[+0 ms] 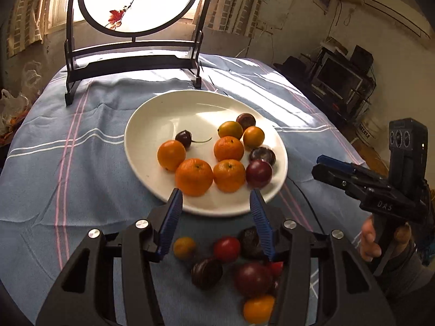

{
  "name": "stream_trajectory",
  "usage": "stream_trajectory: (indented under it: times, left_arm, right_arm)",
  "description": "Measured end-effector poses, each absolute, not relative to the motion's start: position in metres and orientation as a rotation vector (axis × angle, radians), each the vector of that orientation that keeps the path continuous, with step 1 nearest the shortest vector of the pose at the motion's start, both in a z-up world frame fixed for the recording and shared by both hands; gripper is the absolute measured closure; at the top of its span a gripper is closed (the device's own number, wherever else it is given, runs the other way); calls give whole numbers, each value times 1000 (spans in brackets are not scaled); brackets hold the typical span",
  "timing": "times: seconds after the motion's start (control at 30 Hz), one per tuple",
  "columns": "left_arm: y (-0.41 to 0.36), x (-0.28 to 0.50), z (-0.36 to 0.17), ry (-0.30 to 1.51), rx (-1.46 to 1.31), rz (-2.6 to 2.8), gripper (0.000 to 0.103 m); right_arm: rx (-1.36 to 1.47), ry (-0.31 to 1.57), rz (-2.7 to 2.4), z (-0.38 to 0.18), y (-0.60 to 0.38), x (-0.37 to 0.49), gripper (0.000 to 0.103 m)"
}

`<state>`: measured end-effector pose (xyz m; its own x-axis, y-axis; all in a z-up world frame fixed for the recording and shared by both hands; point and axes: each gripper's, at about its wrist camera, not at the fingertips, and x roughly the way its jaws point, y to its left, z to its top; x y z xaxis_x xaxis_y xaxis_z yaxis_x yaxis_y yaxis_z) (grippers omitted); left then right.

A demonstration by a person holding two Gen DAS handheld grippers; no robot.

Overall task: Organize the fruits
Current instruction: 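Lower the plum and tomato onto the white plate and open both tools, then grasp a lemon with the left tool while the right tool grasps a yellow tomato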

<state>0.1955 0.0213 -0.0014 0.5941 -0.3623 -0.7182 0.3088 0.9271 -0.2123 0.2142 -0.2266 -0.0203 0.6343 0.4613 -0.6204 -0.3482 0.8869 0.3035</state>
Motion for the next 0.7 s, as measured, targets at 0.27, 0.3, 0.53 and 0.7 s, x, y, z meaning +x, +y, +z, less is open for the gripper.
stream_trajectory:
  times: [0.27,0.3,0.53,0.7]
  left_arm:
    - [20,87,-20,833,157,-399,47]
    - [20,80,-26,842,154,-398,47]
    - [2,54,-57,861,169,-392,60]
    - [-9,49,-68,863,181,-376,78]
  right_arm:
    - [100,758,513,-29,-227,135,38]
    - [94,765,518,-31,-227,128,38]
    - [34,764,490,-42,-227,102,38]
    - [50,777,483,-46,-231,103,38]
